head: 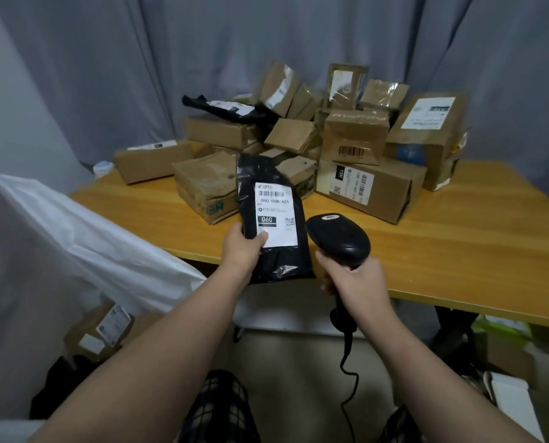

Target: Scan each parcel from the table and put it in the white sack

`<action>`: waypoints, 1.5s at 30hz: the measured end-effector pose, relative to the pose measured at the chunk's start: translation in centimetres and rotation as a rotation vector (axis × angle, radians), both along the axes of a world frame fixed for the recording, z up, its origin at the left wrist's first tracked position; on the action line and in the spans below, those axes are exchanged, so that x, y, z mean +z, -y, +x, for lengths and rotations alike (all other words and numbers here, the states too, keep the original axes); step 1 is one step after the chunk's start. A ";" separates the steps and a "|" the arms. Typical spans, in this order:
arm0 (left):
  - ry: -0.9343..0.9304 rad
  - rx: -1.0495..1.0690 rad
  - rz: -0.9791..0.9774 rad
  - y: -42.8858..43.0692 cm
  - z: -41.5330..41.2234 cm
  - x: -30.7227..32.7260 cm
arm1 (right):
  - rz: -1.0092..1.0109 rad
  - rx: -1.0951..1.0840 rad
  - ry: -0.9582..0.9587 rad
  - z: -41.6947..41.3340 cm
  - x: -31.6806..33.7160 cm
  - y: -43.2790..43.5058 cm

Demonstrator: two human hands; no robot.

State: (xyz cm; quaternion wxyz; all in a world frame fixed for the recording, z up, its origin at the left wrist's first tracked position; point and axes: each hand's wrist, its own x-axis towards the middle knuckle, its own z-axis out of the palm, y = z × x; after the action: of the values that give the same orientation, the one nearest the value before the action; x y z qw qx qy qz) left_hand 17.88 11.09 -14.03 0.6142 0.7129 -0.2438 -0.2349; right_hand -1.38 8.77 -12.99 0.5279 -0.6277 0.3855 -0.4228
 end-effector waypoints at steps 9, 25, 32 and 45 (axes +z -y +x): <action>-0.080 -0.087 -0.374 -4.0 -1.8 0.1 | -0.043 0.083 0.102 1.0 2.0 -3.1; -0.114 -0.106 -0.402 -4.7 -3.1 1.4 | -0.093 0.061 0.140 0.1 3.1 -4.4; -0.123 -0.082 -0.394 -4.5 -3.0 1.7 | -0.081 0.058 0.142 0.0 3.1 -4.2; -0.138 -0.065 -0.389 -4.4 -3.3 1.8 | -0.101 0.056 0.144 0.3 3.0 -4.3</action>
State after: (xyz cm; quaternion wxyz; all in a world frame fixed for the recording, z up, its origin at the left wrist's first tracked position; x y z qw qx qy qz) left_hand 14.59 15.49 -12.22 0.7475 0.5549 -0.2648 -0.2514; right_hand -1.10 13.10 -10.01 0.5336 -0.6319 0.3073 -0.4706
